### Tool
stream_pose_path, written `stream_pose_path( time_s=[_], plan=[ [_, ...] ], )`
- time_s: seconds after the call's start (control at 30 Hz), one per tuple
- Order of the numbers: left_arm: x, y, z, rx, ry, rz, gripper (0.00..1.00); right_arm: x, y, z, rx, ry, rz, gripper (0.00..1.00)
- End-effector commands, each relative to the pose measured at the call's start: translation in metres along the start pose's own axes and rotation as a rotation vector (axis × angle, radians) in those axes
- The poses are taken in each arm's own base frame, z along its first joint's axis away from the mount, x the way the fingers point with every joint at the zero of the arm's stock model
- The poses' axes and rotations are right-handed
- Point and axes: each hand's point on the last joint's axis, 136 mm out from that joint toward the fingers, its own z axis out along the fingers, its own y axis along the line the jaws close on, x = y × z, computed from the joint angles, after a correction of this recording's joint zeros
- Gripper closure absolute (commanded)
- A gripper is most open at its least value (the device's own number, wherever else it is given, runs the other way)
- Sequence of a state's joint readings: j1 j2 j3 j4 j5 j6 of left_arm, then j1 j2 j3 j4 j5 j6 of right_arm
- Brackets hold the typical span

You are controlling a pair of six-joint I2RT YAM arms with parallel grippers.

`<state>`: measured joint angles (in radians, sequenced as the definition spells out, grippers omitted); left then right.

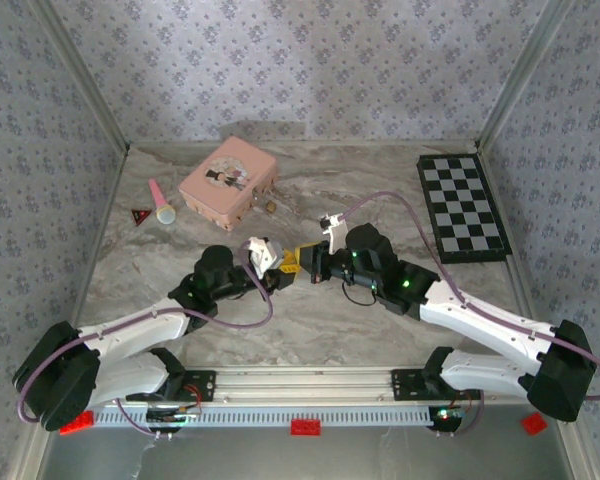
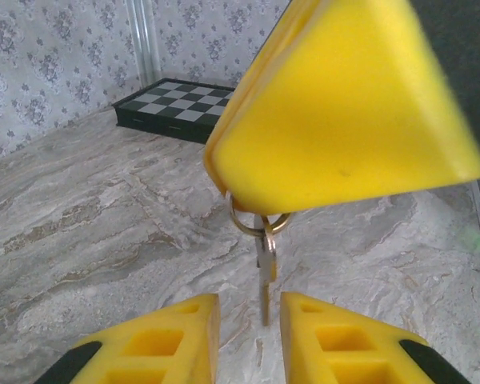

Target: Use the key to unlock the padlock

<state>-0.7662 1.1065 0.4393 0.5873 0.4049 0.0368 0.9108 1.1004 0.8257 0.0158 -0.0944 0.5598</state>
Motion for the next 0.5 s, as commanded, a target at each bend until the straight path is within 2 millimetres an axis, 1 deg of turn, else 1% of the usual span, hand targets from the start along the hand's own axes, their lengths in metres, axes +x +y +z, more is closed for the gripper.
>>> stream_pose_path(
  time_s=[0.0, 0.13, 0.23, 0.27, 0.3, 0.37, 0.43, 0.47],
  plan=[
    [-0.015, -0.009, -0.002, 0.038, -0.052, 0.05, 0.75, -0.004, 0.007, 0.0, -0.012, -0.001, -0.001, 1.0],
    [-0.016, -0.008, -0.002, 0.036, -0.051, 0.053, 0.78, -0.004, 0.006, 0.0, -0.009, -0.004, -0.001, 1.0],
    [-0.015, -0.007, -0.002, 0.029, -0.046, 0.051, 0.83, -0.004, 0.004, 0.0, 0.001, -0.001, -0.001, 1.0],
    [-0.015, -0.006, -0.002, 0.027, -0.044, 0.05, 0.89, -0.003, 0.003, 0.0, 0.006, 0.0, -0.001, 1.0],
    [-0.013, -0.005, -0.001, 0.026, -0.027, 0.043, 0.92, -0.003, 0.002, 0.0, 0.013, -0.003, 0.001, 1.0],
    [-0.013, -0.004, 0.001, 0.027, -0.011, 0.035, 0.94, -0.003, -0.002, 0.0, 0.031, -0.008, 0.006, 1.0],
    [-0.013, -0.004, 0.002, 0.027, -0.011, 0.031, 1.0, -0.002, -0.005, 0.0, 0.045, -0.014, 0.011, 1.0],
    [-0.013, -0.003, 0.002, 0.023, -0.01, 0.031, 1.0, -0.003, -0.007, -0.001, 0.055, -0.02, 0.012, 1.0]
  ],
)
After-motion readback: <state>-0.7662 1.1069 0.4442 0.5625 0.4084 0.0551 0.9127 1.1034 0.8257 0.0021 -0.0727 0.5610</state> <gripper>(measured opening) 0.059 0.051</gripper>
